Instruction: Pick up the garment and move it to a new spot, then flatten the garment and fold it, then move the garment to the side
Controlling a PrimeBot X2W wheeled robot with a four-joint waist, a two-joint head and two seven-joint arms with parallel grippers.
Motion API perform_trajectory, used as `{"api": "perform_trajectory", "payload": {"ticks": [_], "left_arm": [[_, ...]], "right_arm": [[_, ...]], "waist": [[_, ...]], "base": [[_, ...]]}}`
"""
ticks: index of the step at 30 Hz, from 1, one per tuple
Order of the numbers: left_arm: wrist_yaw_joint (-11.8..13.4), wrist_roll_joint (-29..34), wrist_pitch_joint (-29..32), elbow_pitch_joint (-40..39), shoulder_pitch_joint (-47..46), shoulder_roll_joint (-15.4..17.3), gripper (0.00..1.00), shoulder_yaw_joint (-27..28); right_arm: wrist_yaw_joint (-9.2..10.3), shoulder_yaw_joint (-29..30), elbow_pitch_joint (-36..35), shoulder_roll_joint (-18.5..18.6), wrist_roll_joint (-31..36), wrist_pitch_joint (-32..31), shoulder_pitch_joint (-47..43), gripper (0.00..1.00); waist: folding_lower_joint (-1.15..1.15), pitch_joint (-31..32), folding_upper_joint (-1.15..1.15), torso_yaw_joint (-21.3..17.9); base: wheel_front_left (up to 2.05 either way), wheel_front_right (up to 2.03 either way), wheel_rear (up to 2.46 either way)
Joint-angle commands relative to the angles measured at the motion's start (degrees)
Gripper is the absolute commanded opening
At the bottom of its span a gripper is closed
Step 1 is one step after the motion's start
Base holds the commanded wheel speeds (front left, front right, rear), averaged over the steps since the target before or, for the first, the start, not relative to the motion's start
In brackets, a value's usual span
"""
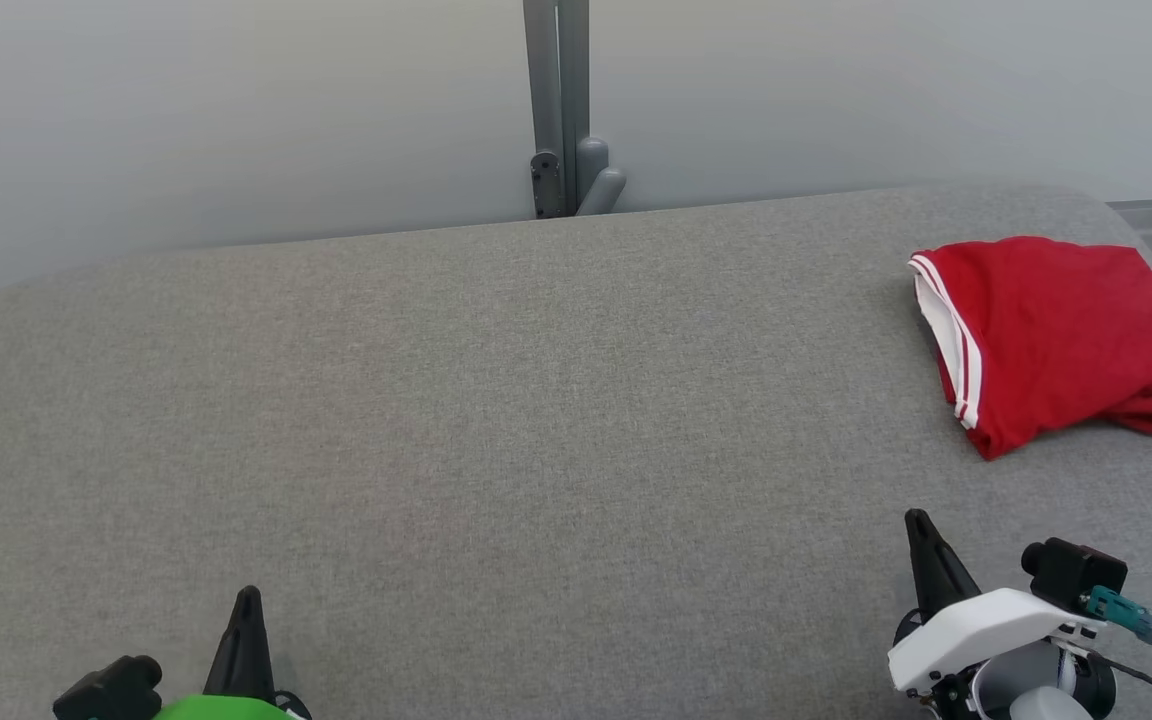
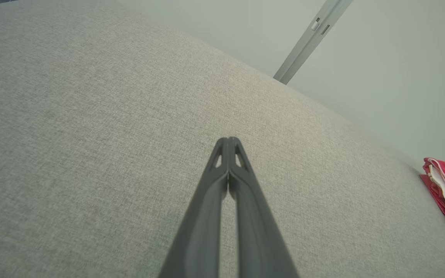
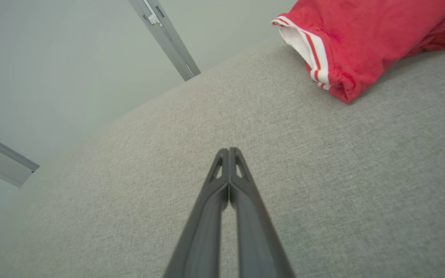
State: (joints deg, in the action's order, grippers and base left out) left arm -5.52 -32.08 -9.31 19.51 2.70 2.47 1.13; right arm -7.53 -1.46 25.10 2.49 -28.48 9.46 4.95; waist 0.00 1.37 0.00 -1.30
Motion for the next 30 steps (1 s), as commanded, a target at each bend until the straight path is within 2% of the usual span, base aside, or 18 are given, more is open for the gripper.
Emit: {"api": "perform_trajectory", "payload": {"ticks": [1, 30], "left_arm": [[-0.2, -2.0, 0.4, -1.1, -2.1, 0.2, 0.00, 0.4], [-1.0, -24.6, 6.4, -3.1, -4.7, 0.4, 0.00, 2.4]], "right_arm": [[0.01, 0.4, -1.4, 0.2, -2.2, -0.5, 0.9, 0.00], [0.02, 3.3, -5.4, 0.3, -26.0, -6.4, 1.0, 0.00]], "waist": [[0.00, 0.0, 0.00, 0.0], [0.00, -0.4, 0.00, 0.4]], "base": [[0.00, 0.00, 0.00], [0.00, 0.00, 0.00]]}}
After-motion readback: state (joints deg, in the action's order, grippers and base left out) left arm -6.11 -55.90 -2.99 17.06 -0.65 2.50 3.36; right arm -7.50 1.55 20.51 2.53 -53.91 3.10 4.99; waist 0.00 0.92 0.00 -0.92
